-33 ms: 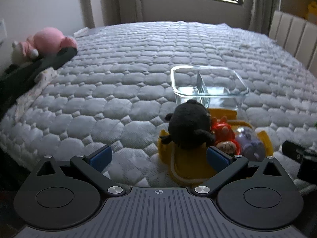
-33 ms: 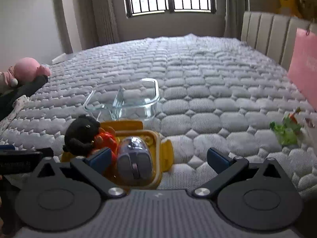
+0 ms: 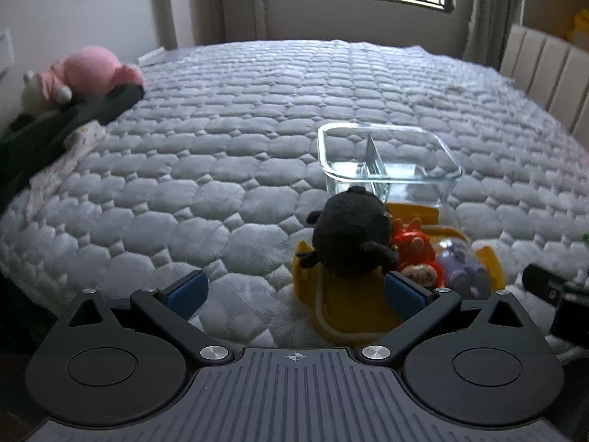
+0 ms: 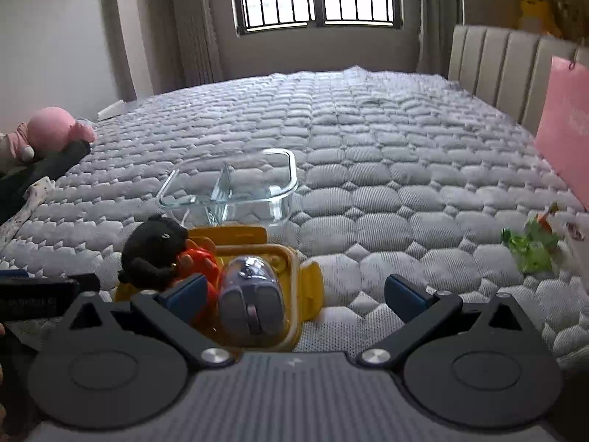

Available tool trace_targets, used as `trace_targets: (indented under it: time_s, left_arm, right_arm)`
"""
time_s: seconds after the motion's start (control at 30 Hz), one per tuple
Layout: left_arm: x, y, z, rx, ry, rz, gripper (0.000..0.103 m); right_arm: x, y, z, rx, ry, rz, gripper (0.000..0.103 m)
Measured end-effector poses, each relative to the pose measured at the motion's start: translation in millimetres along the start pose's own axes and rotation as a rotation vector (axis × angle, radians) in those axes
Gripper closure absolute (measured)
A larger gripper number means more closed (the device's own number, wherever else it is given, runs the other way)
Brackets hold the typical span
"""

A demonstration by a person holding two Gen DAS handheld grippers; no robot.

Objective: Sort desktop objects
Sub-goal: 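Move the left tool toward the black plush toy in the yellow lunchbox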

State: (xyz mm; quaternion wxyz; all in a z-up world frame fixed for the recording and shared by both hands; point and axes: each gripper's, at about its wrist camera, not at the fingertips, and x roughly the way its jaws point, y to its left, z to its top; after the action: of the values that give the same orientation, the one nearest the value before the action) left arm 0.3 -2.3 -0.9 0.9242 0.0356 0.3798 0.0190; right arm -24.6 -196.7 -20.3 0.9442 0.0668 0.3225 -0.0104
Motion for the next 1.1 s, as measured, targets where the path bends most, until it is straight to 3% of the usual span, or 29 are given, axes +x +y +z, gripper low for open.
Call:
trace_targets:
  time_s: [0.2,0.27,0.53,0.63,0.87,1.0,1.1]
  left_arm:
    - [3.3,-23.3,2.7,0.012,0.034,0.014,0.0]
    - [-0.1,-0.1,5.6,-0.054,0.028,-0.052,0.0]
    - [12.1,11.9,-0.1,-0.128,0.062,-0.146,0.0]
    - [17.7,8.1,-1.4,-0.123,0.09,-0.123,0.0]
    - [27.1,5.7,-4.1,-0.098,0.104,-0.151,0.0]
    - [32.4,-1.1,-5.9,-0.043,0.11,-0.092,0.0]
    - [40.1,1.8,-6.6,-0.069,0.152,-0.098,0.0]
  right_arm:
    - [3.0,5.1,4.6,-0.006,0.043,-0.058,0.0]
    - [3.1,7.5,4.6,-0.013,0.049,-0.081,0.0]
    - [12.5,0.8,-0.6,-0.001,0.073,-0.046,0.0]
    - [15.4,2.9,-1.8,-0.009,0.077,-0.051,0.0]
    - [22.0,2.7,-4.3,0.002,0.1,-0.035,0.0]
    - [25.9,3.2,-5.0,-0.001,0.108,-0.037,0.0]
    - [30.5,3.7,-6.8,0.0,0.127,-0.039,0.0]
